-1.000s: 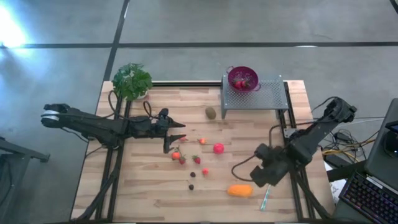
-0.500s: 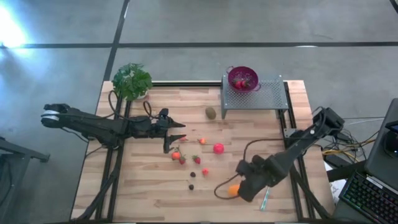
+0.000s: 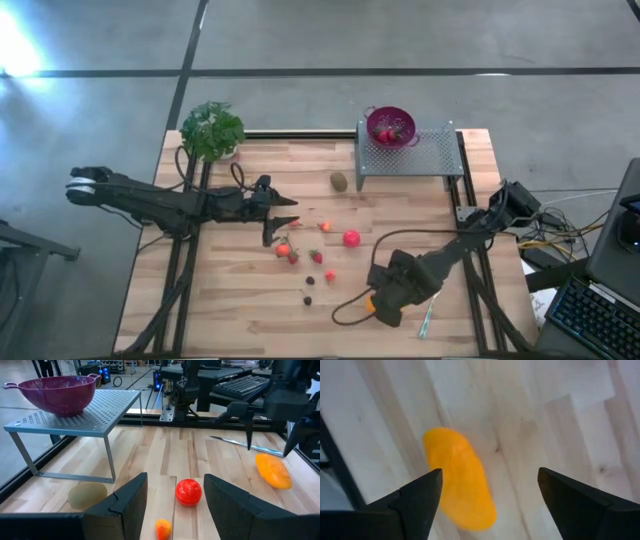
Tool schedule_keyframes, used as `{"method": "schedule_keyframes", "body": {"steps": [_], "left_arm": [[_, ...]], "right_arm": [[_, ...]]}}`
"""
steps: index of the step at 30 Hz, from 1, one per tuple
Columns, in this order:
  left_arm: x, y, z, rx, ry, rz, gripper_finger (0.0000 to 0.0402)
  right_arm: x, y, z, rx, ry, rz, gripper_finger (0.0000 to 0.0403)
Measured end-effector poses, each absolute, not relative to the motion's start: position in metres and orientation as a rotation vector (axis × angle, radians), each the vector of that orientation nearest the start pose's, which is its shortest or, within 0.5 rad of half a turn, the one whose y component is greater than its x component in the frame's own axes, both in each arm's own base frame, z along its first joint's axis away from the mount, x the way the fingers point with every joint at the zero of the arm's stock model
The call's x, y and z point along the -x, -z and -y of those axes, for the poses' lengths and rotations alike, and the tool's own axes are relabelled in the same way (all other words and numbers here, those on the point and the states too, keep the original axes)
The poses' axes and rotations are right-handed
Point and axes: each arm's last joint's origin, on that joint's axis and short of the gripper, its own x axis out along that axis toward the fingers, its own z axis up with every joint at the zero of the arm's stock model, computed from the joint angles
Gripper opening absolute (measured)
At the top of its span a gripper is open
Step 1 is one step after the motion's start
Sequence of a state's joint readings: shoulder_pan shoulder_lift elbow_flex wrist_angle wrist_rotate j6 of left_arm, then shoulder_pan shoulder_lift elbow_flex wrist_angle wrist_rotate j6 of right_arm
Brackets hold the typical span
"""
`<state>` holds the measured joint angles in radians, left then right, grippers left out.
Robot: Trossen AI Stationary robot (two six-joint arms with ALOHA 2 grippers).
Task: Pick & Place Fruit
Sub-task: Put the peach into the violet strainer bowl on the shelf
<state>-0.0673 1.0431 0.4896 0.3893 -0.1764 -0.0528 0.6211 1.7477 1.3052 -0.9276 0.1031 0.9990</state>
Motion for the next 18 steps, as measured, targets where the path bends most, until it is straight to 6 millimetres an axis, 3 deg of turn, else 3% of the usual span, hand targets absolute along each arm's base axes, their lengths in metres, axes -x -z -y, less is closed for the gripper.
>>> {"method": "schedule_keyframes", "body": {"steps": [4, 10, 18], "left_arm": [[-0.222, -0.238, 0.010, 0.033, -0.113, -0.160, 0.0200], [-0.222, -0.238, 0.010, 0.038, -0.113, -0.161, 0.0200], [-0.221, -0.236, 0.010, 0.057, -0.115, -0.171, 0.0200]], "right_arm": [[-0.280, -0.220, -0.187, -0.336, 0.197, -1.288, 0.0336], [-0.309, -0.222, -0.173, -0.317, 0.138, -1.127, 0.0341], [-0.336, -0.204, -0.163, -0.219, 0.085, -1.052, 0.0313]]}}
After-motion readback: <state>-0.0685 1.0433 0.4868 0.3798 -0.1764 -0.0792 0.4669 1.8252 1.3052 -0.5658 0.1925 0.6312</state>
